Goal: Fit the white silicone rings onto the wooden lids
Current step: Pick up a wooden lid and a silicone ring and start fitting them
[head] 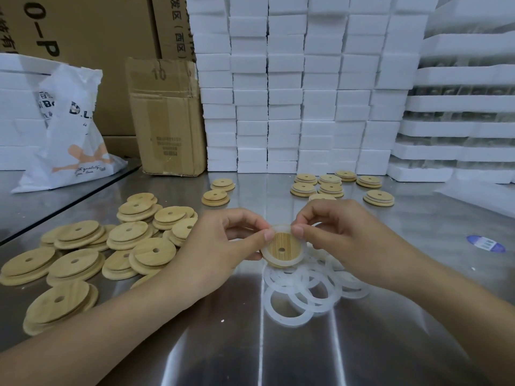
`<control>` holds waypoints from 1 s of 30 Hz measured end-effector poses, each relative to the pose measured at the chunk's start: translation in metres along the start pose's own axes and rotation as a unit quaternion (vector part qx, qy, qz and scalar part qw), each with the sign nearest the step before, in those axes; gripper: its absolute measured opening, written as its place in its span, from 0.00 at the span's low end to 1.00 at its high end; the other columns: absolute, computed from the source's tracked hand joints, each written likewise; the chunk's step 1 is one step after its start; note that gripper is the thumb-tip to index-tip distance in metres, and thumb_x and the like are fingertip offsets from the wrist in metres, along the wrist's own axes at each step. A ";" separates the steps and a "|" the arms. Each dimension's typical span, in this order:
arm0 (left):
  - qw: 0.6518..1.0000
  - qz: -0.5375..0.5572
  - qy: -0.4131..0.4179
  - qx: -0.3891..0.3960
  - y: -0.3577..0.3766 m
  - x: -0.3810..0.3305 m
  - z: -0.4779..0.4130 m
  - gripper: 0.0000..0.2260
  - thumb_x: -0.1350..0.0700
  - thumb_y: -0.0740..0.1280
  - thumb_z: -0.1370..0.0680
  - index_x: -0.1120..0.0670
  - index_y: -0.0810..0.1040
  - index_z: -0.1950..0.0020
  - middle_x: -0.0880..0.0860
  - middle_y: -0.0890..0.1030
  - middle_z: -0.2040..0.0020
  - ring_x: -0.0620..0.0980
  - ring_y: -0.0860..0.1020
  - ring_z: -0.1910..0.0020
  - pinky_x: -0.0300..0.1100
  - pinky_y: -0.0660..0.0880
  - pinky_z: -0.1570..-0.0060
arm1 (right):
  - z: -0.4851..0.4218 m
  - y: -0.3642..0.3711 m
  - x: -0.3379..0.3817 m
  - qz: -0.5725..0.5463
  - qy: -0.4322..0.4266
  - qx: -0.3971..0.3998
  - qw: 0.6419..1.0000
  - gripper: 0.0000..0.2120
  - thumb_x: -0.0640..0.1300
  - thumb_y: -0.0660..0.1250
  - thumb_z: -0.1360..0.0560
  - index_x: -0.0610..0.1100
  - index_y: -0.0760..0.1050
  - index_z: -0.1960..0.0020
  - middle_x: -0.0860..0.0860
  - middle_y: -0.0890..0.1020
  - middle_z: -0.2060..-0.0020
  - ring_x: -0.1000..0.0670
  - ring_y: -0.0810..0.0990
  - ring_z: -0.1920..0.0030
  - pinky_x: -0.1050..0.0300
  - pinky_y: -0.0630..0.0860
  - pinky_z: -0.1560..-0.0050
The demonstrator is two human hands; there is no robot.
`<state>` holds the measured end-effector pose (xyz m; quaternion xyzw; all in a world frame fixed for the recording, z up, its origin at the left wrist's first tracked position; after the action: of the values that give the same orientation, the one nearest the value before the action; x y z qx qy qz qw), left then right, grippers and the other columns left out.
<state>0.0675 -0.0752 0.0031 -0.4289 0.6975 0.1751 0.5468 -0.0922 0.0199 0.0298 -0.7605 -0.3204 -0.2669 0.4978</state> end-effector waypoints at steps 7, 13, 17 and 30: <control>1.000 -0.011 -0.003 0.012 0.001 0.001 0.000 0.02 0.57 0.77 0.21 0.55 0.88 0.51 0.55 0.89 0.54 0.54 0.88 0.51 0.47 0.87 0.50 | 0.001 -0.003 0.003 0.039 -0.005 -0.015 0.999 0.08 0.47 0.70 0.18 0.47 0.80 0.55 0.62 0.79 0.70 0.57 0.67 0.75 0.67 0.63 0.72; 1.000 -0.010 -0.006 0.020 0.001 0.000 0.000 0.03 0.58 0.77 0.22 0.56 0.88 0.51 0.56 0.89 0.54 0.57 0.88 0.51 0.47 0.87 0.49 | 0.002 -0.003 0.003 0.037 -0.004 -0.004 0.999 0.08 0.46 0.70 0.17 0.45 0.80 0.54 0.64 0.77 0.74 0.57 0.66 0.78 0.69 0.62 0.76; 1.000 -0.016 -0.008 0.026 0.001 -0.001 -0.002 0.02 0.58 0.78 0.22 0.56 0.88 0.51 0.56 0.89 0.54 0.55 0.89 0.52 0.42 0.86 0.52 | 0.001 -0.003 0.004 0.051 -0.006 0.008 0.999 0.08 0.45 0.71 0.18 0.44 0.80 0.55 0.65 0.77 0.74 0.59 0.69 0.76 0.70 0.64 0.73; 0.991 -0.095 -0.034 0.087 -0.006 -0.004 -0.008 0.03 0.56 0.79 0.24 0.55 0.89 0.52 0.56 0.89 0.56 0.50 0.87 0.55 0.39 0.82 0.48 | 0.001 0.004 0.006 0.051 -0.010 0.045 0.998 0.08 0.49 0.70 0.18 0.49 0.80 0.55 0.58 0.80 0.70 0.58 0.68 0.73 0.65 0.66 0.70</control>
<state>0.0675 -0.0828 0.0113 -0.4381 0.6473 0.0753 0.6192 -0.0851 0.0210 0.0314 -0.7553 -0.2979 -0.2188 0.5411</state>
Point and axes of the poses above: each hand's wrist, its own z-axis away from the middle knuckle, its own y-axis out of the palm, x = y × z, the point moved 10 cm from there along -z, towards the middle knuckle
